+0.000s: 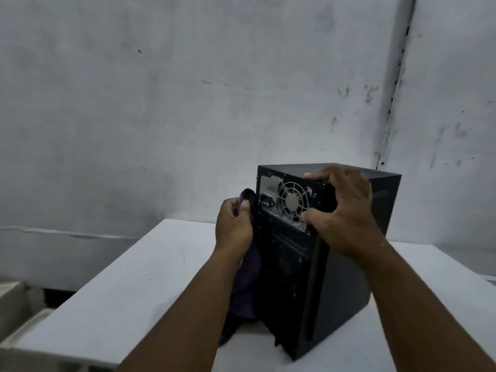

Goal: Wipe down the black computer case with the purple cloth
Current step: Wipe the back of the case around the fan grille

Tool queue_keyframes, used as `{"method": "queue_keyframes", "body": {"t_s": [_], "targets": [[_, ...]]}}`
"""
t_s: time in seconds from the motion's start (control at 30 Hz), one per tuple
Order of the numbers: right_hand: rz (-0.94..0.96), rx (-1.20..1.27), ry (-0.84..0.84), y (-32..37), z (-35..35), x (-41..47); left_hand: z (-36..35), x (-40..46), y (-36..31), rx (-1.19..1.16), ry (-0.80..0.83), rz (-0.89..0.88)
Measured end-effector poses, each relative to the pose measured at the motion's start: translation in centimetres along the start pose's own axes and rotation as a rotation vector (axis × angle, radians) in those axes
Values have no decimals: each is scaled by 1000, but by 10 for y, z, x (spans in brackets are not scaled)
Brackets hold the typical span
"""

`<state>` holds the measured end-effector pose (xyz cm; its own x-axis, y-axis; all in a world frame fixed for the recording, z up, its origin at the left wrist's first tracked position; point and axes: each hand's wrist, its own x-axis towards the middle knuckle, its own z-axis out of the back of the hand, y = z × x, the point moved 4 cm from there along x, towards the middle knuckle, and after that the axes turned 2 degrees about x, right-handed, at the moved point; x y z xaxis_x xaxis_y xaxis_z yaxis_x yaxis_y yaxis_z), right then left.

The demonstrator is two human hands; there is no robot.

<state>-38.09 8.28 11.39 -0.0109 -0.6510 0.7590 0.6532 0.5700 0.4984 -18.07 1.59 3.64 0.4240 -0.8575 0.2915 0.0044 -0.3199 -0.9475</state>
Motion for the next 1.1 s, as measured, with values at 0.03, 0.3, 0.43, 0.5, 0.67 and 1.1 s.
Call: {"method": "queue_keyframes", "body": {"t_s": [0.03,0.3,0.43,0.5,0.67,1.1], "targets": [[-42,-21,-54,2,-3,-4,-6,0,2,3,39,24],[-69,-100,-306,-1,-26,-14,-9,-7,16,66,107,67],[-57,-13,-289,-18,-18,-10,-11,-13,16,74,87,24],[-64,36,-243,-29,-9,-2,-14,-20,13,88,80,-11],[-106,-135,-183,-34,10,14,-26,-49,6,193,72,-127],[32,-484,-218,-37,-2,17,-60,-48,-31,208,8,-544]]}}
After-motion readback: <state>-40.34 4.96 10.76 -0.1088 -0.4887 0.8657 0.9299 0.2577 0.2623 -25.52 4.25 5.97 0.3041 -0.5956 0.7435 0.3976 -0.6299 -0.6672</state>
